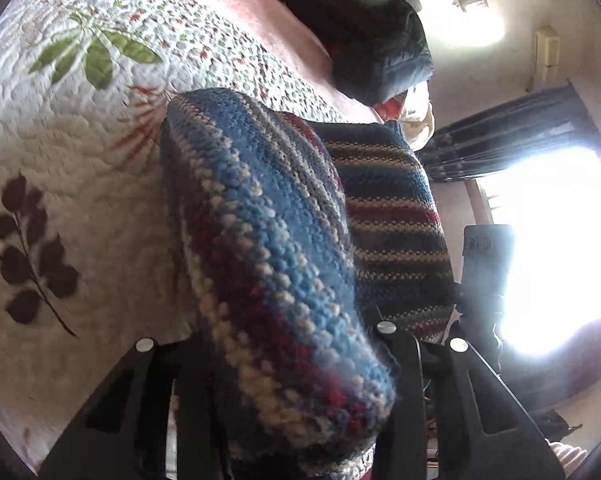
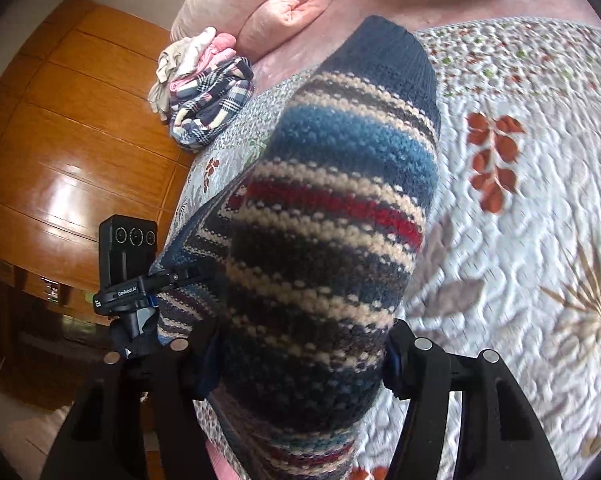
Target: Fold small clothes
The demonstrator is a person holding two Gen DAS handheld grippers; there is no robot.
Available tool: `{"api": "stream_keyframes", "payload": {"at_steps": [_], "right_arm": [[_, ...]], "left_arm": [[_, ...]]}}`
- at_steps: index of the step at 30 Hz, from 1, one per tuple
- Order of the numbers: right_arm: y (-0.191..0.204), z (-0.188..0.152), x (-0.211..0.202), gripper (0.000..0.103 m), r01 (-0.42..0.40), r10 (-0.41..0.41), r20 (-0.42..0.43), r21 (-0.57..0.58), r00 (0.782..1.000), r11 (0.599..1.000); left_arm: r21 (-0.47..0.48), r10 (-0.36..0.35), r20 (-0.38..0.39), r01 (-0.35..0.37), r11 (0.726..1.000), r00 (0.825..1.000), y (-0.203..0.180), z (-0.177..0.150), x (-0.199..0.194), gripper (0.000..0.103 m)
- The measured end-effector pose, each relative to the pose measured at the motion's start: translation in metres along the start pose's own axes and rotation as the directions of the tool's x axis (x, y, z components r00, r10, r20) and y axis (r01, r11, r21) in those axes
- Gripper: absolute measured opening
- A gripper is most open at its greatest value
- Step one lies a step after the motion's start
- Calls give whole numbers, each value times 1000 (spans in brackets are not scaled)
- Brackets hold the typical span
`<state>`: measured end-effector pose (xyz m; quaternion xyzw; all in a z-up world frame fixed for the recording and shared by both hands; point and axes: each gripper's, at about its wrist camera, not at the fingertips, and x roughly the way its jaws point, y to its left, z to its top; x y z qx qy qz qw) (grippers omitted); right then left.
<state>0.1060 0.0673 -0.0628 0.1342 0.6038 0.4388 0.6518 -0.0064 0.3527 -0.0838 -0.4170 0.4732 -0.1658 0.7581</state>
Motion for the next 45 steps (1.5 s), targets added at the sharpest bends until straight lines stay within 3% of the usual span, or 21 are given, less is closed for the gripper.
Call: {"api": "stream_keyframes", "payload": {"at_steps": [5, 9, 17, 22, 25, 27, 29, 38, 40, 43, 44, 45], "right_arm": [[-25, -49, -33, 62, 24, -24, -19, 38, 1000, 999], [-50, -79, -37, 63, 46, -42, -40, 101, 998, 994], [-72, -107, -20, 67, 111, -111, -9, 126, 994, 986], [-82, -117, -13, 75, 98, -105, 30, 178, 994, 979], [-87, -121, -16, 79, 77, -91, 52, 221, 995, 972], [-93, -131, -29, 81, 82, -97, 57, 229, 994, 970], [-91, -139, -41, 83, 103, -119, 60, 221, 991, 970], [-86, -196, -50, 85, 118, -124, 15, 230, 992, 966], [-88, -205, -46, 83, 110, -114, 3, 241, 993, 964], [-86, -208, -40, 67, 131, -132, -14, 240, 991, 962], [-84, -208, -40, 57, 123, -123, -15, 240, 992, 963], [-83, -207, -41, 53, 125, -125, -17, 238, 992, 963]], "left_arm": [[1, 3, -29, -3, 1000, 1000, -30, -48, 25, 32], [-22, 10, -45, -11, 1000, 999, -33, -74, 46, 32], [37, 111, 1, -111, 993, 994, -20, -105, 67, 38], [40, 107, 26, -108, 993, 994, -15, -105, 74, 45], [46, 165, 20, -166, 985, 986, -24, -109, 64, 49], [59, 212, 33, -213, 975, 977, -40, -110, 54, 49], [80, 265, 61, -269, 960, 962, -50, -117, 38, 55], [147, 289, 153, -311, 939, 945, -82, -177, -15, 56], [149, 306, 138, -325, 934, 942, -81, -184, -9, 56], [151, 350, 119, -365, 919, 929, -78, -191, 2, 55], [152, 380, 116, -395, 906, 917, -77, -192, 5, 55], [150, 400, 112, -413, 898, 910, -73, -196, 4, 55]]}}
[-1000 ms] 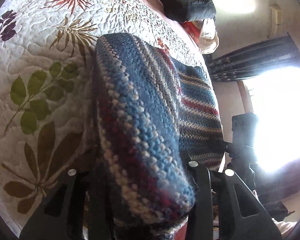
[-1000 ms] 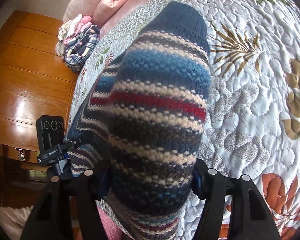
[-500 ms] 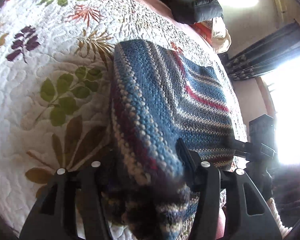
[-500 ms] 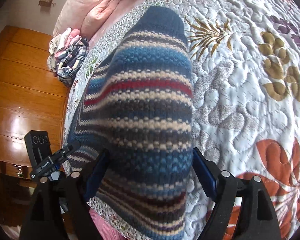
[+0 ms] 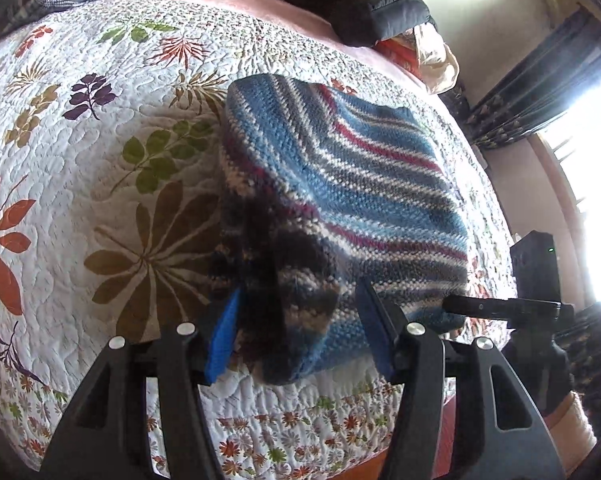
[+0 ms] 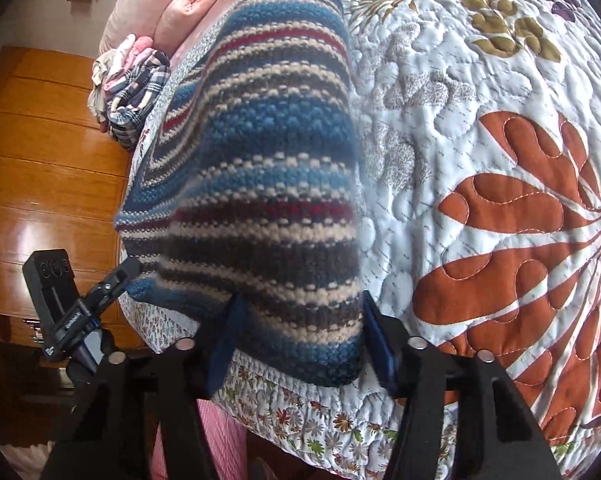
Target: Fold small clothes
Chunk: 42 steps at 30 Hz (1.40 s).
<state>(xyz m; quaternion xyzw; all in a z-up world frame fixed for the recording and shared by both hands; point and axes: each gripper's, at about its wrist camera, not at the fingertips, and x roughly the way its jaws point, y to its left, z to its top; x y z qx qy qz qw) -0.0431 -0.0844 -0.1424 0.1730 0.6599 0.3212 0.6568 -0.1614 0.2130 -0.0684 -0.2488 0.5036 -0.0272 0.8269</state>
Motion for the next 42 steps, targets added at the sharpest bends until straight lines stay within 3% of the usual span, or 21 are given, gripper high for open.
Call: {"api": "stream_keyframes", "payload": {"at_steps": [3, 6, 11, 17, 19, 22, 25, 30, 36, 42], "right_arm": [[6, -1, -6, 40, 38, -38, 10, -31, 999, 999], [6, -3, -14, 32, 28, -27, 37, -26, 999, 999], [-2, -8, -10, 31, 76, -75, 40, -8, 996, 997], [-6, -10, -1, 33, 100, -100, 42, 9, 994, 995], [-4, -9, -1, 36, 98, -99, 44, 18, 994, 995], [4, -12, -8, 50, 145, -146, 58, 8, 988, 989], [14, -22, -18, 59, 220, -217, 80, -30, 973, 975], [35, -40, -30, 83, 324, -314, 122, -71, 941, 943], [54, -61, -44, 89, 426, -405, 187, -90, 895, 900], [72, -73, -49, 89, 481, -450, 219, -112, 866, 870]], "left_arm": [[-9, 39, -27, -39, 999, 999, 5, -1, 10, 54], [-1, 65, -55, -66, 998, 996, 9, -4, 14, 53], [-1, 83, -109, -84, 996, 991, 16, -7, 28, 54], [-42, 54, -126, -59, 997, 991, 29, -10, 32, 59], [-37, 68, -127, -73, 997, 990, 27, -11, 29, 61], [-17, 103, -124, -106, 994, 987, 21, -12, 20, 63], [-9, 120, -117, -122, 993, 986, 15, -16, 8, 63], [9, 159, -108, -159, 987, 981, 2, -27, -12, 66], [49, 229, -84, -225, 973, 970, -17, -43, -34, 70], [35, 264, -64, -263, 964, 962, -26, -56, -59, 71]]}}
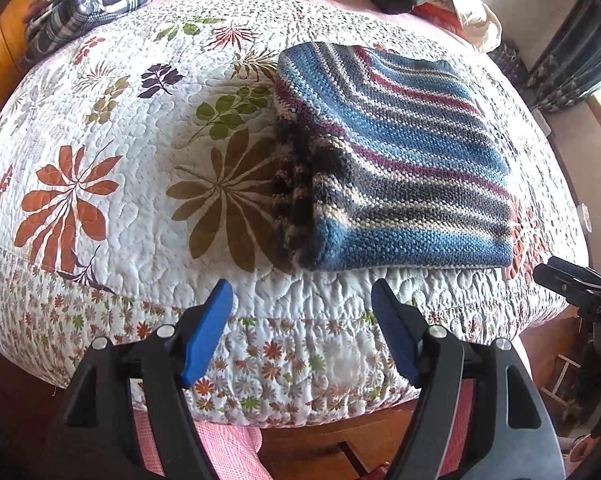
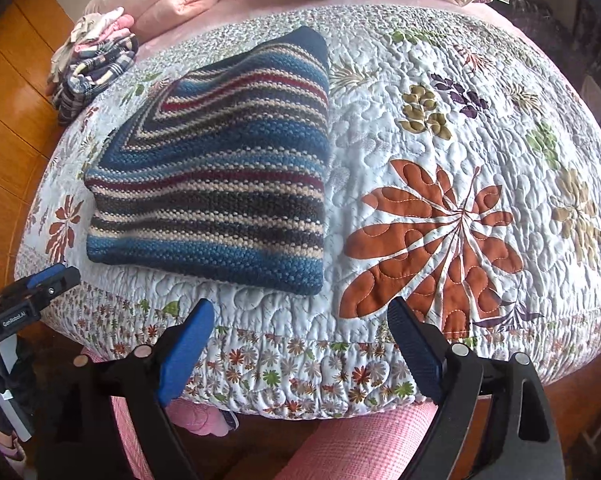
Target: Fold small clothes
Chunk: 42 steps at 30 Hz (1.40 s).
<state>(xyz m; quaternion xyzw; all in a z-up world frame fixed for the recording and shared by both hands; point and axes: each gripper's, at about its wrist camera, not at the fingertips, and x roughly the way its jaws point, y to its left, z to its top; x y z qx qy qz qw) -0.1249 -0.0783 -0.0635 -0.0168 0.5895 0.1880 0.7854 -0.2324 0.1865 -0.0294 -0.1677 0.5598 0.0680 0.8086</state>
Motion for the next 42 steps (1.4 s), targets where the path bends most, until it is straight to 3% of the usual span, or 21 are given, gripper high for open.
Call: {"api": "stream_keyframes", "payload": {"at_steps": [9, 22, 31, 42], "right_arm": [[12, -8, -28, 99, 84, -82, 57, -21, 995, 996], [23, -16, -51, 99, 86, -85, 73, -1, 994, 996], [41, -21, -72, 99, 195, -191, 114, -19, 975, 981], [57, -23, -90, 99, 161, -157, 111, -24, 981, 987]], "left_arm": [[-4, 36, 9, -36, 999, 999, -5, -12, -23, 74], [-2, 59, 33, -59, 998, 998, -16, -25, -51, 76], [21, 89, 73, -91, 996, 993, -24, -27, -75, 80], [35, 102, 84, -105, 994, 991, -30, -33, -89, 81]]}}
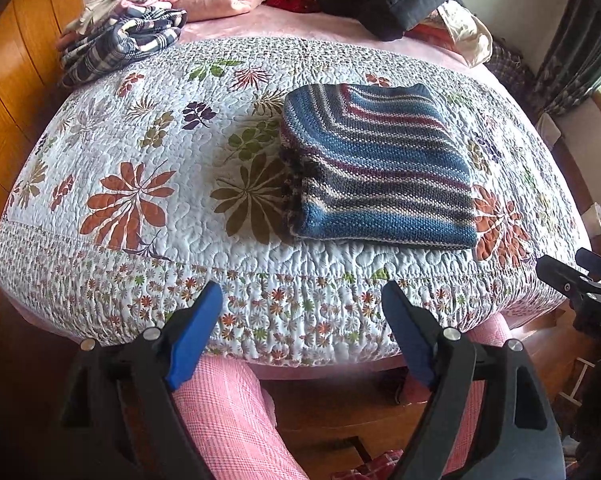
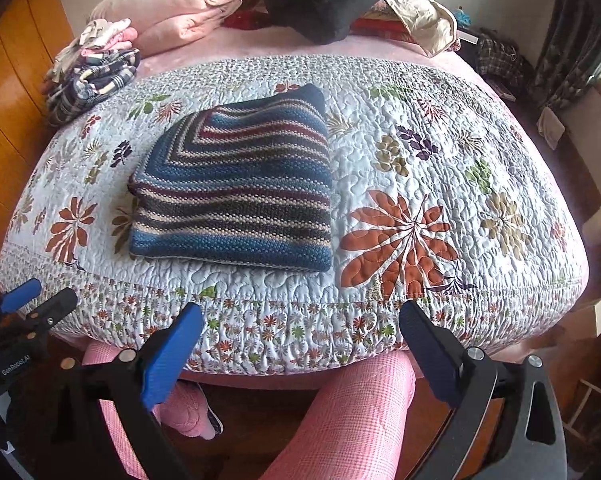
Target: Fold small clothes
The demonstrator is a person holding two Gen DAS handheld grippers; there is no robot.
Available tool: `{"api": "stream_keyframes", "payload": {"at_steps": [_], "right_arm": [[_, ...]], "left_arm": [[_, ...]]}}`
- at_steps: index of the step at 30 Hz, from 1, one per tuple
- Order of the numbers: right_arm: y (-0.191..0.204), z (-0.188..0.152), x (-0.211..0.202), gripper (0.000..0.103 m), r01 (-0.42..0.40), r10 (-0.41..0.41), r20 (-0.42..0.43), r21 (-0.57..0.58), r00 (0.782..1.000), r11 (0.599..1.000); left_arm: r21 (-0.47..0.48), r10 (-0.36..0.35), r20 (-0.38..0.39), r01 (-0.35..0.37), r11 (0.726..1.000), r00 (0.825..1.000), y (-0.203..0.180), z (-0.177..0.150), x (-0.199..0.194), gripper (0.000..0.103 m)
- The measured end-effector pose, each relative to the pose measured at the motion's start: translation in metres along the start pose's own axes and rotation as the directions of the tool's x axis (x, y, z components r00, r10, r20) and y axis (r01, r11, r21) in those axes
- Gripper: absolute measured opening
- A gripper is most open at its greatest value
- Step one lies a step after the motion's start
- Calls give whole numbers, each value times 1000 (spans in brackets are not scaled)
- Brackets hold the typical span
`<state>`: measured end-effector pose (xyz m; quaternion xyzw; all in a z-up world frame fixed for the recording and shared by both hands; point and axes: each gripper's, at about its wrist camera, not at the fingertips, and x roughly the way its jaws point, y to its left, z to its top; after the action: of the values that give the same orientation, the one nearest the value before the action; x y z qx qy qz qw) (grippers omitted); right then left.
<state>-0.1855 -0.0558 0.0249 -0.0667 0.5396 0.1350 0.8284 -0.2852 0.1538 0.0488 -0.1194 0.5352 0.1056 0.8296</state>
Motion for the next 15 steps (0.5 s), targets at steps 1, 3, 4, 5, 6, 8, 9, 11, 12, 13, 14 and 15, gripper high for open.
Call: {"api": "stream_keyframes", "payload": {"at_steps": [1, 3, 4, 5, 6, 8, 9, 11, 12, 13, 14, 15], "right_arm": [[1, 0, -2, 99, -2, 2, 3, -3, 1000, 1000], [2, 0, -3, 99, -2, 2, 4, -7, 1000, 1000], [2, 0, -4, 99, -6, 6, 4, -8, 1000, 1000], [2, 1, -4, 99, -9, 9, 4, -9, 1000, 1000], [2, 1, -4, 99, -9, 9, 4, -10, 1000, 1000], [2, 2, -4, 99, -7, 7, 4, -9, 1000, 1000], [1, 3, -4, 99, -9, 9, 3, -9, 1000, 1000], [0, 5, -3, 99, -10, 10, 3, -5, 1000, 1000], [0, 5, -3, 99, -10, 10, 4, -5, 1000, 1000], [0, 6, -3, 99, -9, 9, 5, -5, 1000, 1000], [0, 6, -3, 99, -6, 6, 6, -6, 1000, 1000], [0, 6, -3, 99, -2, 2, 7, -8, 1000, 1000]], "left_arm": [[1, 2, 0, -2, 1000, 1000, 0, 0, 0, 81], [9, 17, 5, -17, 1000, 1000, -2, 0, -1, 81], [12, 20, 7, -21, 1000, 1000, -2, 0, -1, 81], [13, 20, 8, -20, 1000, 1000, -2, 0, -2, 81], [12, 18, 7, -18, 1000, 1000, -3, 1, -2, 81], [11, 14, 5, -14, 1000, 1000, -4, 2, -3, 81], [12, 13, 7, -13, 1000, 1000, -5, 3, -4, 81], [20, 18, 13, -18, 1000, 1000, -7, 4, -5, 81], [22, 20, 16, -21, 1000, 1000, -8, 5, -6, 81], [23, 21, 18, -21, 999, 1000, -9, 6, -6, 81], [24, 20, 17, -21, 999, 1000, -9, 7, -6, 81], [26, 21, 16, -21, 999, 1000, -10, 7, -6, 81]]}}
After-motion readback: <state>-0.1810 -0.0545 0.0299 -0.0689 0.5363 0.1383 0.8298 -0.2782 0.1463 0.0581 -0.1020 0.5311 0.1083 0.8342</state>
